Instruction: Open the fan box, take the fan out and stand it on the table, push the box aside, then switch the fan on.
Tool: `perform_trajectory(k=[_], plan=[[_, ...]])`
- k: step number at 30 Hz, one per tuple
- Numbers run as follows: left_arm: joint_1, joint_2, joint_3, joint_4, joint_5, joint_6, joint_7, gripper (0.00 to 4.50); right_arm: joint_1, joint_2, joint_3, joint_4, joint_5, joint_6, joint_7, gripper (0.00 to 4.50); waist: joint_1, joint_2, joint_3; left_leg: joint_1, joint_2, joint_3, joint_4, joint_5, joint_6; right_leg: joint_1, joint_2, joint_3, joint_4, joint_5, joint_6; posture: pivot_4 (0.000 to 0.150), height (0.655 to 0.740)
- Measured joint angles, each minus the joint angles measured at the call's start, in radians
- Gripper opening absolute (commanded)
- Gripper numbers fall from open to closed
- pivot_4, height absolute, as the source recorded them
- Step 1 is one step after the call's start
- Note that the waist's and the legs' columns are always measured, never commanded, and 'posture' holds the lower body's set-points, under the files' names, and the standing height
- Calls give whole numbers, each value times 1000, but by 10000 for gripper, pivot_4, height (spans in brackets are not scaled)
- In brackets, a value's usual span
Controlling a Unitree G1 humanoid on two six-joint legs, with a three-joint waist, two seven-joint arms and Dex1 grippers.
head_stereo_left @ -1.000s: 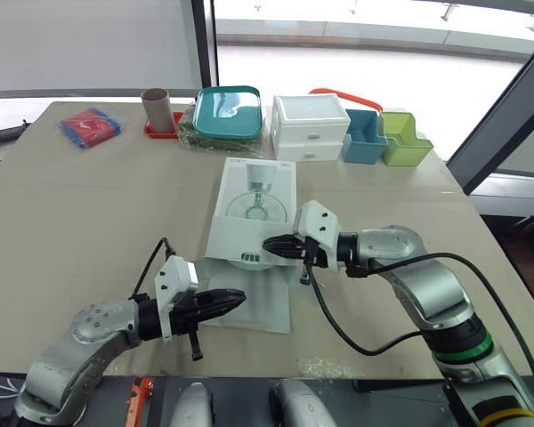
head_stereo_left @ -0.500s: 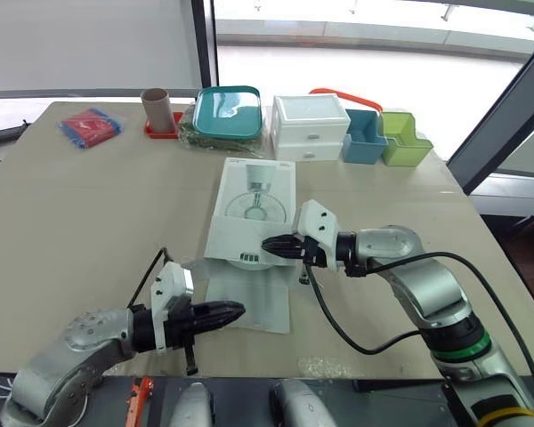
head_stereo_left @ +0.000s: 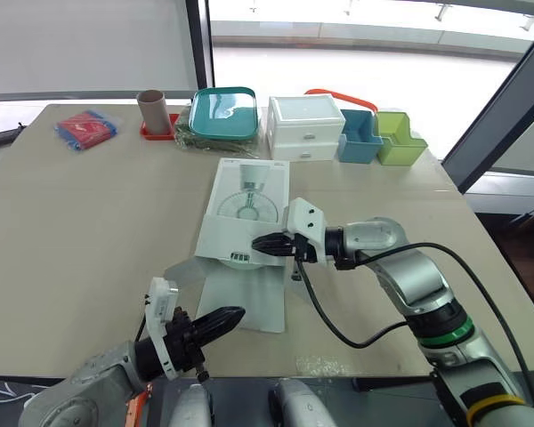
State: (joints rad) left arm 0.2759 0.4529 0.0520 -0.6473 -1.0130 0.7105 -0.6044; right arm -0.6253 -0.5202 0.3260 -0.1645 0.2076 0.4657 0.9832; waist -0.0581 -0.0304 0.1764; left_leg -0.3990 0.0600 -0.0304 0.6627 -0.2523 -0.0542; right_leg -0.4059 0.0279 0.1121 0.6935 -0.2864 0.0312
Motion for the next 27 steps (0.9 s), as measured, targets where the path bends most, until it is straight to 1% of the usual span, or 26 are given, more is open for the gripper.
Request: perform_trajectory(k=[1,2,5,6,7,8,9,10,11,19,27], plan=[[17,-16,7,6,-20,7,29,7628,-8,5,7,12,-6,-9,3,0,0,0,0,0,0,-1,0,0,0,0,0,0,0,0,0,1500,7400],[30,-56,55,11,-90,3,88,11272,-16,11,13,31,-11,-27,15,0,0,0,0,1,0,0,0,0,0,0,1,0,0,0,0,1500,7400],[44,-68,74,13,-109,2,112,21165,-20,16,14,42,-13,-38,22,0,-1,0,0,1,0,0,0,0,0,0,1,0,0,0,0,1500,7400],[50,-85,86,23,-131,1,138,25190,-24,22,14,52,-16,-45,28,0,-2,0,0,1,0,0,0,0,0,1,1,1,0,0,0,1500,7400],[52,-93,96,35,-155,1,156,26225,-26,25,15,56,-17,-49,30,0,-2,0,0,1,0,0,0,0,0,1,1,1,0,0,0,1500,7400],[52,-96,107,43,-177,1,168,30821,-29,25,16,59,-17,-49,33,0,-2,0,0,2,1,0,0,0,0,0,1,1,0,0,0,1500,7400],[45,-113,124,53,-234,2,203,34798,-29,26,16,62,-17,-52,34,0,-2,0,0,2,1,0,0,0,0,1,1,1,0,0,0,1500,7400],[43,-117,126,54,-240,1,207,34798,-29,26,16,63,-17,-53,34,0,-2,0,0,2,1,0,0,0,0,1,1,1,0,0,0,1500,7400],[29,-126,138,62,-299,4,242,40770,-29,29,16,64,-18,-56,34,0,-2,0,0,2,1,0,0,0,0,1,2,1,0,0,0,1500,7400],[-31,-122,152,154,-450,32,329,40770,-19,35,12,64,-19,-54,23,0,-3,0,0,2,1,0,-1,0,0,1,2,1,0,0,0,1500,7400],[-51,-151,102,170,-483,51,383,40770,-19,35,8,61,-18,-36,13,0,-3,0,0,2,0,0,-1,0,0,1,2,1,0,0,-1,1500,7400]])
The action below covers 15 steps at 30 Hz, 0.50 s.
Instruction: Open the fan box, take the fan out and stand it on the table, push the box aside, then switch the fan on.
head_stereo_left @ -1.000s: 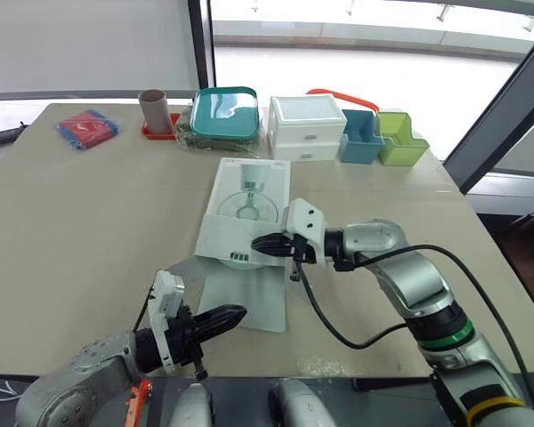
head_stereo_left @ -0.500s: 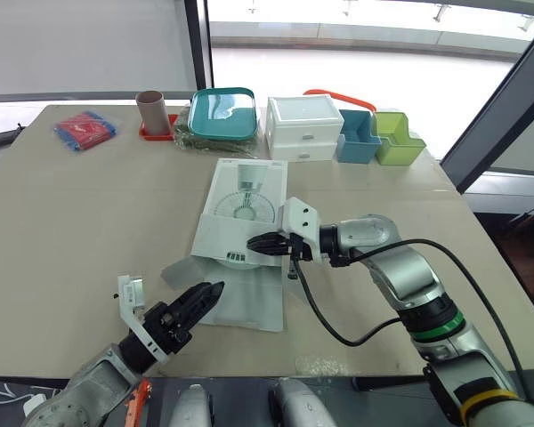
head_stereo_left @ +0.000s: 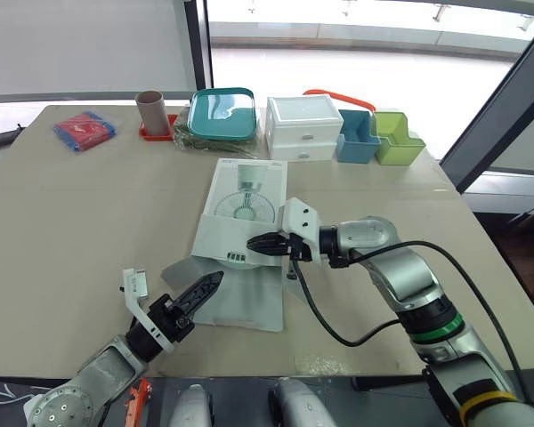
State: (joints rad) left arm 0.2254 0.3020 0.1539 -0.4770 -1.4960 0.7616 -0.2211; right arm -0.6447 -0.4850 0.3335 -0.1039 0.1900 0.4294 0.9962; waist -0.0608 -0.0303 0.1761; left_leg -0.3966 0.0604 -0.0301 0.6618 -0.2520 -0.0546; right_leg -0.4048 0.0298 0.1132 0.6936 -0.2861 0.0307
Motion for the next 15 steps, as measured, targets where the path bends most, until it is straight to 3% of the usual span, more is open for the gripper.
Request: perform_trajectory(k=[15], plan=[[-11,-67,-42,30,-119,-8,102,40770,0,-1,-8,-13,0,22,3,0,0,0,0,0,0,0,0,0,0,0,0,0,0,0,0,1500,7400]])
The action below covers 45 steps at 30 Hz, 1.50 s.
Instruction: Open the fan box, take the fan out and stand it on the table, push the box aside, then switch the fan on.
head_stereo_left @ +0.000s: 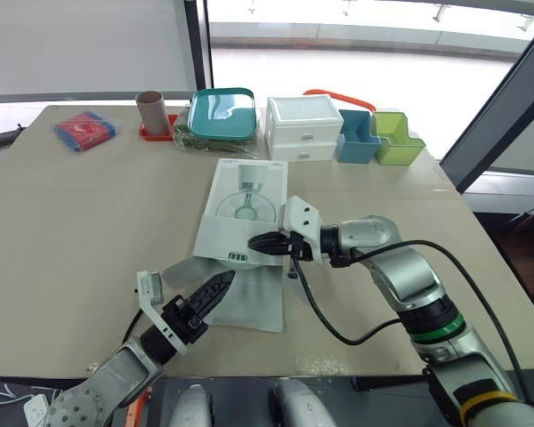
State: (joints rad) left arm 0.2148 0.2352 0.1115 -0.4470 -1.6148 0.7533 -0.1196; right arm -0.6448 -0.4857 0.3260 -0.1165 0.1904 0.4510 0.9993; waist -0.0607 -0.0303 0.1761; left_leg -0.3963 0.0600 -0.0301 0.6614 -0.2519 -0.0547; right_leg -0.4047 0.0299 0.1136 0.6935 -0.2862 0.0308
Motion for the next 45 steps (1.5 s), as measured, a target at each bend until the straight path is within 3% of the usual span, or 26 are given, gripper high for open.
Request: perform_trajectory(k=[8,38,45], plan=[[-14,-54,-39,50,-4,-10,68,40770,0,-9,-3,-11,0,17,9,0,0,0,0,0,0,0,-1,0,0,0,0,1,0,0,0,1500,7400],[-144,-142,-26,193,86,-25,42,40770,-3,-12,-4,-19,0,26,6,0,1,0,0,1,-2,-1,-4,2,-4,0,-1,1,-1,-1,1,1500,7400],[-152,-141,-20,192,83,-9,36,18579,-2,-12,-3,-20,0,27,2,0,2,0,0,1,-2,-1,-4,3,-4,0,-1,1,-1,-1,1,1500,7400]])
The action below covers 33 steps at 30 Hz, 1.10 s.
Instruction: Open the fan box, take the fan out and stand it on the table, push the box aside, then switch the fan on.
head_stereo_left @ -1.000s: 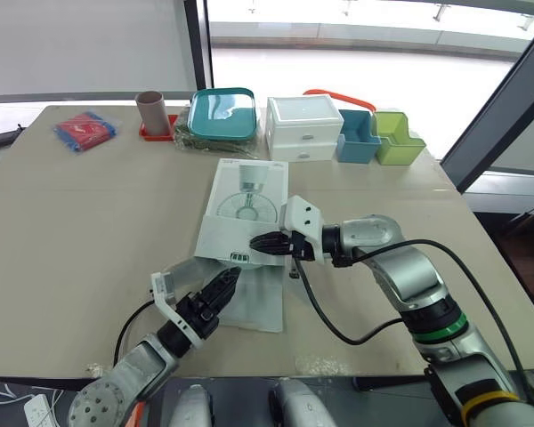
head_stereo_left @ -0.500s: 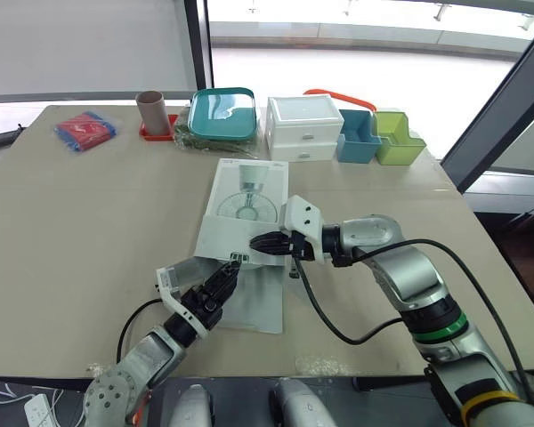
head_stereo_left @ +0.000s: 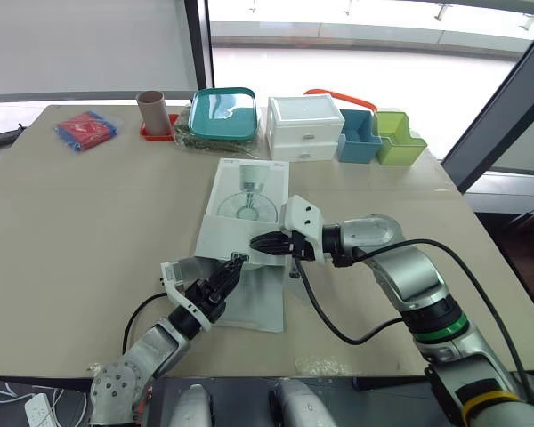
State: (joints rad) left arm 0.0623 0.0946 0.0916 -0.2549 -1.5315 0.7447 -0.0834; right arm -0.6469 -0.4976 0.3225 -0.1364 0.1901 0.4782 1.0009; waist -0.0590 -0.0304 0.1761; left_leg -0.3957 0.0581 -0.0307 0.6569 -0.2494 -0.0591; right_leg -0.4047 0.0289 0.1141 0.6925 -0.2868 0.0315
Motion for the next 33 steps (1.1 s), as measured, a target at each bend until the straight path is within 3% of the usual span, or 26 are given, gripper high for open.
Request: perform_trajectory(k=[3,22,33], plan=[[4,2,4,-6,-4,3,-10,10674,0,0,-2,0,-1,-1,-2,0,0,0,0,0,0,0,0,0,0,0,0,0,0,0,0,1500,7400],[14,7,15,-6,-22,25,-11,10572,3,0,-1,-1,-1,-8,-2,0,0,0,0,0,0,0,-2,0,0,0,0,0,-2,0,0,1500,7400],[95,97,36,-81,-97,61,0,10572,5,3,1,-15,0,-8,-4,0,-1,0,0,0,1,0,-6,0,0,0,0,0,-7,0,0,1500,7400]])
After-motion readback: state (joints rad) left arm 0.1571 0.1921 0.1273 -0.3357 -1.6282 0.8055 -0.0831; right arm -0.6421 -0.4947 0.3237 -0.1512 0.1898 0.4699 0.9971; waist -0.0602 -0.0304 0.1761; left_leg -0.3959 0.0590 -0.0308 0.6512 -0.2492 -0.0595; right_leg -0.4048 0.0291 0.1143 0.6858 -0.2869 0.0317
